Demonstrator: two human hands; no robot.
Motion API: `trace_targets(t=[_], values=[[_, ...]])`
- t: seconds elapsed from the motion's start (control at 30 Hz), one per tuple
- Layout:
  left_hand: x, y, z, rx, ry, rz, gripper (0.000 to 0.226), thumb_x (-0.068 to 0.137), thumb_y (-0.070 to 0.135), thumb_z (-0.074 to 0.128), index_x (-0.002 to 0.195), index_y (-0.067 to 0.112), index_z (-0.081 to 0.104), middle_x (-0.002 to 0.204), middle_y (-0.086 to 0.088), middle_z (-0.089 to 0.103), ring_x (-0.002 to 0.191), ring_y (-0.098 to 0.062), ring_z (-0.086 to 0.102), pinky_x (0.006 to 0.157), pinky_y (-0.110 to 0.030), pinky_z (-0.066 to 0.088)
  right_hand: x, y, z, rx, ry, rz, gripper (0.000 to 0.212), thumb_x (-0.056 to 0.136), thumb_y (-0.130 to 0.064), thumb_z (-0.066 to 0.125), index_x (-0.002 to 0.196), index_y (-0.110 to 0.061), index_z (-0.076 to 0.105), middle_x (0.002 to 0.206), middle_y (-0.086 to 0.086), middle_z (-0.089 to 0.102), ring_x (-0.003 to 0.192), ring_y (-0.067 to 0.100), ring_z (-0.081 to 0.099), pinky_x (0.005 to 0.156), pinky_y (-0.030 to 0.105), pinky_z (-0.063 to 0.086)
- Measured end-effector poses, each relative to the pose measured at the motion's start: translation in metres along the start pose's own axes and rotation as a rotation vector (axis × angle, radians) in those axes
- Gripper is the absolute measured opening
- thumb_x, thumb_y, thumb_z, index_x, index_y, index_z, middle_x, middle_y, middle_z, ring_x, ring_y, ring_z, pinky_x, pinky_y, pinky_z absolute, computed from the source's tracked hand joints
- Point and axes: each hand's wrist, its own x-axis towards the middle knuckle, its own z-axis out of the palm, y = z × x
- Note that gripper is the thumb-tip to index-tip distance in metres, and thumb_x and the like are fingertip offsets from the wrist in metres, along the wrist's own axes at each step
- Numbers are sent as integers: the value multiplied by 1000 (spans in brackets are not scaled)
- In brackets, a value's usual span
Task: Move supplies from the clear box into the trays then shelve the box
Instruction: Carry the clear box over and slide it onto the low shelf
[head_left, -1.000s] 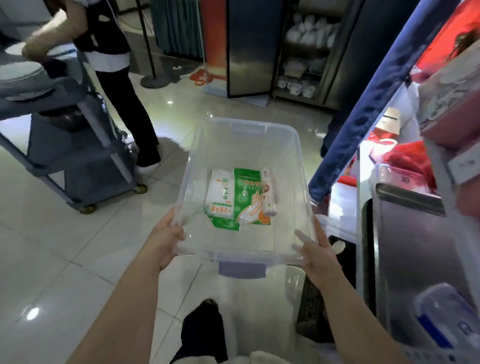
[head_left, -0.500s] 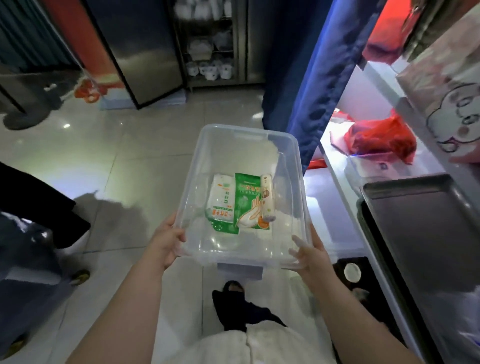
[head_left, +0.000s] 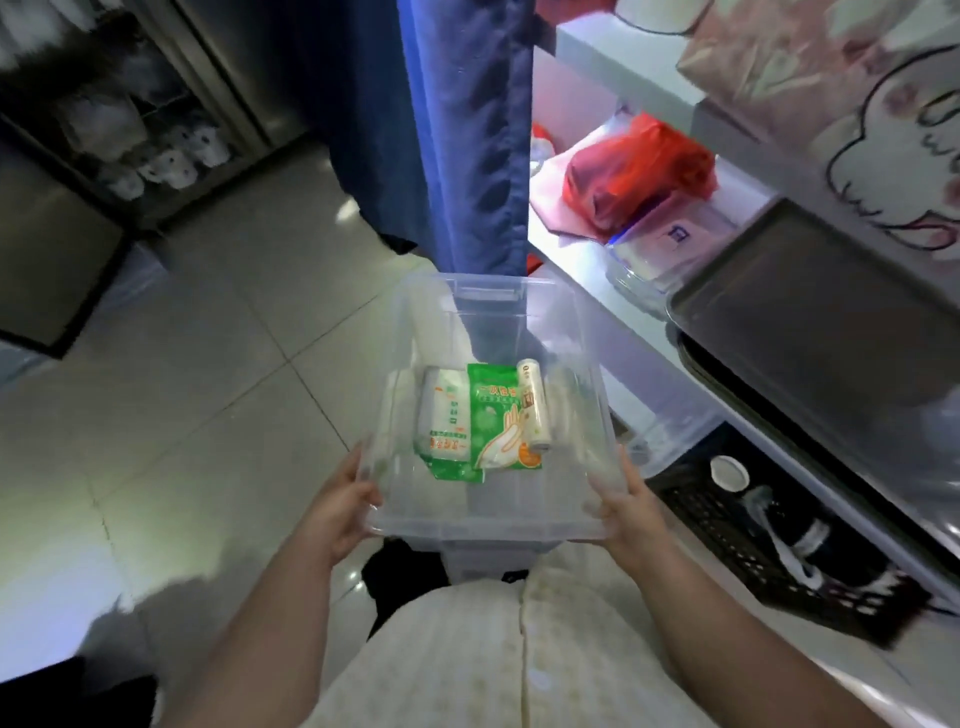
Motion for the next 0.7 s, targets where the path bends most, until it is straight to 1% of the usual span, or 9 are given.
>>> trace_targets(t=[0.1, 0.17, 0.2, 0.27, 0.37, 0.43, 0.5, 0.6, 0.7], values=[[41, 15, -13, 71, -59, -85, 80, 82, -20, 33, 139, 34, 41, 119, 1, 62, 85, -24, 67, 61, -40, 56, 7, 19, 17, 18, 138, -41, 71, 83, 5, 55, 126, -51, 52, 109, -3, 70, 85, 28, 68, 62, 56, 55], [66, 24, -32, 136, -109, -137, 81, 81, -19, 33, 143, 33, 38, 136, -3, 52, 106, -29, 59, 77, -50, 53, 13, 37, 33, 47, 224, -54, 68, 82, 4, 55, 126, -47, 54, 90, -9, 72, 67, 16, 69, 55, 45, 56], [79, 32, -40, 185, -144, -158, 82, 81, -18, 33, 144, 35, 36, 142, -4, 47, 115, -32, 53, 83, -54, 49, 14, 47, 42, 67, 272, -64, 68, 82, 6, 54, 129, -43, 54, 91, -8, 72, 67, 14, 69, 55, 42, 56], [104, 51, -50, 270, -194, -207, 85, 79, -16, 32, 143, 39, 35, 146, -2, 41, 125, -33, 45, 90, -59, 45, 12, 62, 60, 93, 333, -109, 67, 83, 8, 53, 135, -35, 50, 114, 3, 69, 91, 25, 70, 72, 48, 58], [132, 83, -45, 382, -226, -250, 86, 77, -16, 32, 137, 45, 38, 141, 1, 44, 121, -31, 46, 81, -54, 50, 3, 79, 89, 122, 367, -159, 55, 85, -20, 70, 133, -39, 50, 121, 2, 67, 104, 27, 67, 78, 49, 56], [149, 98, -35, 450, -276, -250, 89, 75, -16, 33, 138, 47, 37, 141, 1, 43, 117, -30, 49, 79, -48, 51, 5, 87, 98, 222, 460, -126, 55, 84, -18, 71, 128, -45, 53, 107, -6, 71, 89, 19, 70, 68, 41, 57], [164, 106, -22, 505, -319, -243, 89, 75, -15, 32, 140, 45, 36, 144, -1, 43, 112, -27, 52, 89, -46, 44, 12, 97, 96, 346, 535, -100, 58, 86, -7, 65, 118, -54, 57, 85, -10, 72, 68, 12, 68, 58, 38, 55], [179, 113, 2, 546, -349, -240, 86, 77, -15, 31, 141, 43, 38, 141, -2, 47, 105, -26, 54, 81, -39, 46, 23, 94, 89, 430, 589, -80, 75, 85, 12, 46, 124, -52, 53, 78, 1, 60, 62, 18, 55, 55, 44, 53], [192, 122, 25, 577, -388, -245, 82, 80, -11, 35, 140, 45, 39, 136, 2, 49, 95, -27, 55, 75, -42, 50, 39, 77, 82, 430, 572, -75, 90, 71, 19, 28, 133, -42, 48, 101, 10, 56, 80, 29, 48, 67, 64, 52]])
